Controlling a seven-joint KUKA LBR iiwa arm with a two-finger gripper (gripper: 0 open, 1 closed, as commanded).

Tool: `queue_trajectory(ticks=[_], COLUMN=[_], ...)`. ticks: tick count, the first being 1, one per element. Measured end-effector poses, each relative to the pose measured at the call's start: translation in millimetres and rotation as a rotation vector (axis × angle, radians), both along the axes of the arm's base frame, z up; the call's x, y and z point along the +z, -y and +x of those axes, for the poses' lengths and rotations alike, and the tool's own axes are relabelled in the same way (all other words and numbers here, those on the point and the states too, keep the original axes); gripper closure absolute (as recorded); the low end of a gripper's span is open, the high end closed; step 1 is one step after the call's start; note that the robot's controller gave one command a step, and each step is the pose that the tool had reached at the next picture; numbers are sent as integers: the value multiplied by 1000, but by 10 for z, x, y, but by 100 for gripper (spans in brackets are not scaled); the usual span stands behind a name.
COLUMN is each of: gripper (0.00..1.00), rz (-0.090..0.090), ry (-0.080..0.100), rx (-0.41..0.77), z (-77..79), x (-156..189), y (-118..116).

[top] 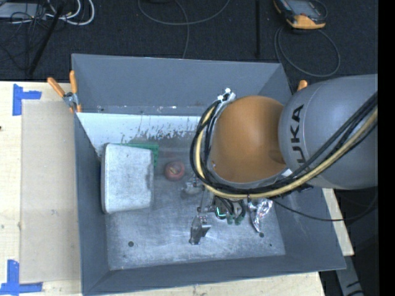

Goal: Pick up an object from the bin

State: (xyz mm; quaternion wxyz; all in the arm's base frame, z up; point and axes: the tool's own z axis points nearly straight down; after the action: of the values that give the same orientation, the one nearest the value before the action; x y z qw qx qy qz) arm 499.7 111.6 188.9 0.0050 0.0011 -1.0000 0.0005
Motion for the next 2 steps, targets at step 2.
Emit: queue_trajectory(ticks=[2], gripper=[0], rz=[-2], ry=[5], rx=[58], z=[433], x=[-1023], y=[1301])
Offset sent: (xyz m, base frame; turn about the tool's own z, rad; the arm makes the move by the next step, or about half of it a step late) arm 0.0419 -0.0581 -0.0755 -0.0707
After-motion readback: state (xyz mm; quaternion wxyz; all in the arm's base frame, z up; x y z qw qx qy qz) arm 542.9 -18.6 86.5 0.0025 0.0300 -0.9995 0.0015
